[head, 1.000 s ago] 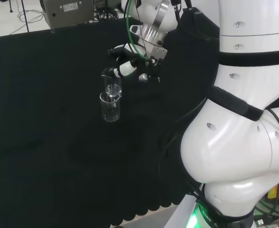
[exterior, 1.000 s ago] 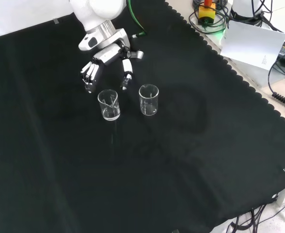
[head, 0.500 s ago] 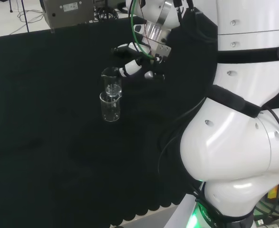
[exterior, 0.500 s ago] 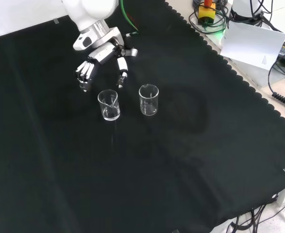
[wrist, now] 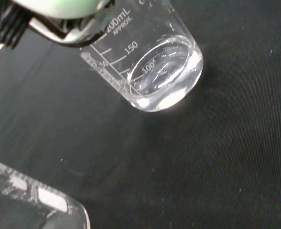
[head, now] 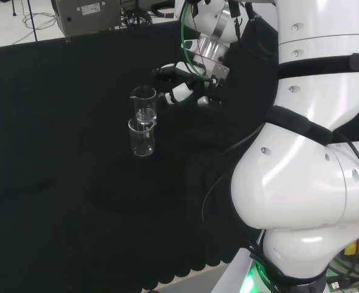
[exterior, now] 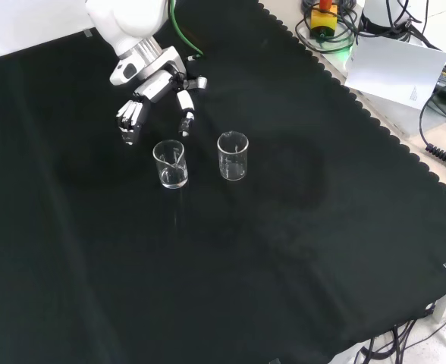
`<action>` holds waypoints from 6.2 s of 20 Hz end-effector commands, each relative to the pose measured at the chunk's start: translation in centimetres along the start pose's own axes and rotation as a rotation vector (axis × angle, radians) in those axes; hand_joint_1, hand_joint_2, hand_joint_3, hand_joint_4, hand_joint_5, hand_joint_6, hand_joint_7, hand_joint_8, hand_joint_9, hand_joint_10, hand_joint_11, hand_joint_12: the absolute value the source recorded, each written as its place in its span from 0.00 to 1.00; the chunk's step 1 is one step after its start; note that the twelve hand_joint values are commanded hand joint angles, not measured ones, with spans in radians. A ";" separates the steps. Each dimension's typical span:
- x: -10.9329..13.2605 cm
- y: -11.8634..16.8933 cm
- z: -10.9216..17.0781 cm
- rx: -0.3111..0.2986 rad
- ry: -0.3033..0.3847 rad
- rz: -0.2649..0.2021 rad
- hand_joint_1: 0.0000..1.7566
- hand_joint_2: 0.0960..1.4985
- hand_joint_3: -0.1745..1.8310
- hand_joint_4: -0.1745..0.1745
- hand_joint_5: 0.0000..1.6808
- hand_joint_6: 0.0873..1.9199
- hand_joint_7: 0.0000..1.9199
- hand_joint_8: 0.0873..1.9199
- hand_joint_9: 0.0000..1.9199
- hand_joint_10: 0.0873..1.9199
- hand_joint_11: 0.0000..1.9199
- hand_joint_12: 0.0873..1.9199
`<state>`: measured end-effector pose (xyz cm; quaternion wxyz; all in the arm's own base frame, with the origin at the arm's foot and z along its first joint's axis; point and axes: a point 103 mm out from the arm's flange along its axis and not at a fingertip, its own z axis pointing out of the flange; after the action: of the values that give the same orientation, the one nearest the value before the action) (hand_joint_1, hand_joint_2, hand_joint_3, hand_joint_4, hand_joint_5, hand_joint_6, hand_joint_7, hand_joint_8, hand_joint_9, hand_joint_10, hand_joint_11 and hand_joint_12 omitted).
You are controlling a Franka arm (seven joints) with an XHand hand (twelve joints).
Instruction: Pick up the beaker on the right.
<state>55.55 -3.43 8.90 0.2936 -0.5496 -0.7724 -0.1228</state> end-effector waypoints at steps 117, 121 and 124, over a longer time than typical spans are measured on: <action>5.7 1.6 -2.1 -0.292 0.074 -0.042 0.75 0.41 0.34 0.00 0.87 0.07 0.83 0.00 0.84 0.00 0.68 0.36; 6.0 -0.3 -4.3 -0.274 0.020 -0.033 0.75 0.41 0.34 0.00 0.88 0.06 0.83 0.00 0.85 0.00 0.69 0.36; 6.6 -1.6 -5.4 -0.264 -0.005 -0.032 0.75 0.41 0.34 0.00 0.88 0.06 0.83 0.00 0.85 0.00 0.69 0.36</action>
<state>56.43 0.03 14.84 0.2273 -0.5634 -0.7500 -0.2615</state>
